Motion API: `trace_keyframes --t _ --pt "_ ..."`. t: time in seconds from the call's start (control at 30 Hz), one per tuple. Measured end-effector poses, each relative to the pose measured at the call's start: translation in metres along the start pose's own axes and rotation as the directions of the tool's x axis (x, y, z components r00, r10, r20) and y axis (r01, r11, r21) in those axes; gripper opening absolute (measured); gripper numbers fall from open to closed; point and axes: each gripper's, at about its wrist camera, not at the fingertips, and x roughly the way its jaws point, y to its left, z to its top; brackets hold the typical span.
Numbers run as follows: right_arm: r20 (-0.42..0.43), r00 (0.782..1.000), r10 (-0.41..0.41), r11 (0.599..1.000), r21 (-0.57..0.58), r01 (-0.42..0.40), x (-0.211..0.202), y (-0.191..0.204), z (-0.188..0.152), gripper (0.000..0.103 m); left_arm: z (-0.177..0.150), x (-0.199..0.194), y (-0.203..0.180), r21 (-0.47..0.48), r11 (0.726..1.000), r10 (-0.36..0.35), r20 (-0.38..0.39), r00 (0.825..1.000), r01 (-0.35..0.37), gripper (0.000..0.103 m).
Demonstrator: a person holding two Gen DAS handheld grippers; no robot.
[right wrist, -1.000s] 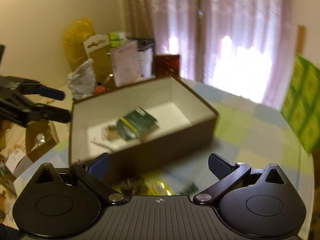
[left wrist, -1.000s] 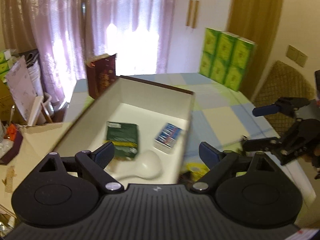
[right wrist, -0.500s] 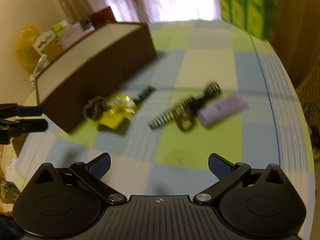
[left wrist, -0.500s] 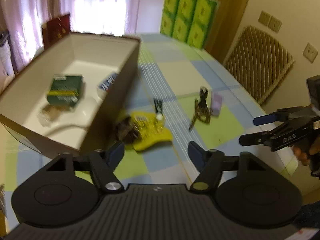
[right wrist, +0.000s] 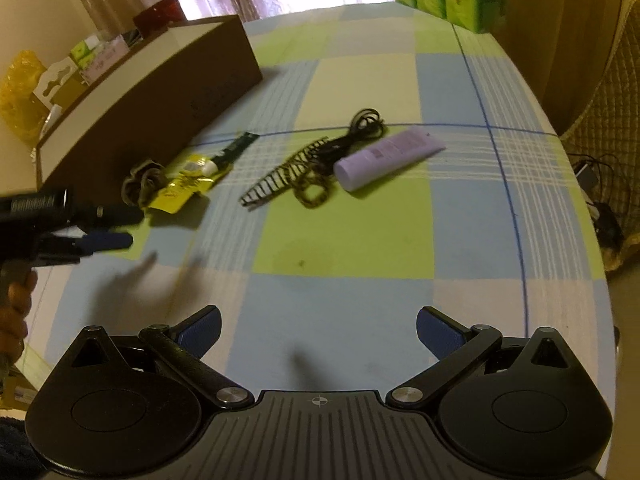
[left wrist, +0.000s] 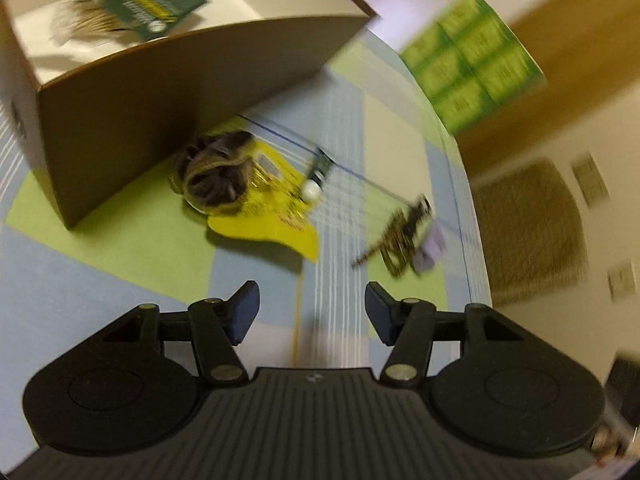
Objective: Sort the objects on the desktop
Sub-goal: 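Grasp the yellow snack packet with the left tool while the right tool grasps the lavender tube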
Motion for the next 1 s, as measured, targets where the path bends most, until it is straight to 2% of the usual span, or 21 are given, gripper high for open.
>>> trace_keyframes --t 0.13,0.23,0.3,0.37,0.43,0.53,0.67,0.8,1.0 --pt "-0.010 1.000 0.001 1.000 -0.007 -0.001 0.002 -0.006 0.001 0.101 0.006 0.011 0.011 -0.132 0.991 -0.018 0.057 0.998 0.026 0.052" --pt "-0.020 1.000 0.000 1.000 -0.014 0.000 0.004 -0.012 0.002 0.101 0.008 0.018 0.015 -0.194 0.980 -0.025 0.089 0.996 0.042 0.051" --pt "-0.028 1.000 -0.002 1.000 -0.016 0.002 0.006 -0.016 0.002 0.101 0.011 0.024 0.018 -0.223 0.974 -0.018 0.104 0.994 0.041 0.045" --pt "-0.037 0.999 -0.002 1.000 -0.017 0.002 0.007 -0.021 0.002 0.101 0.012 0.032 0.021 -0.245 0.968 -0.017 0.109 0.994 0.043 0.032" --pt "-0.045 0.999 -0.003 1.000 -0.018 0.002 0.008 -0.026 0.001 0.101 0.012 0.039 0.025 -0.275 0.961 -0.007 0.108 0.994 0.037 0.028" --pt "-0.053 0.999 0.000 1.000 -0.022 -0.001 0.009 -0.032 0.001 0.101 0.009 0.044 0.032 -0.303 0.952 -0.004 0.110 0.994 0.038 0.013" --pt "-0.064 0.998 0.004 1.000 -0.028 -0.006 0.011 -0.037 0.002 0.101 0.000 0.037 0.038 -0.314 0.944 -0.056 0.132 0.990 0.096 0.000" --pt "-0.054 0.998 0.009 0.999 -0.035 -0.011 0.014 -0.040 0.004 0.101 -0.011 0.019 0.040 -0.277 0.955 -0.071 0.125 0.990 0.103 0.000" --pt "0.007 1.000 -0.009 1.000 -0.020 0.009 0.023 -0.044 0.018 0.101 -0.037 -0.011 0.057 -0.310 0.946 -0.072 0.096 0.993 0.098 0.000"
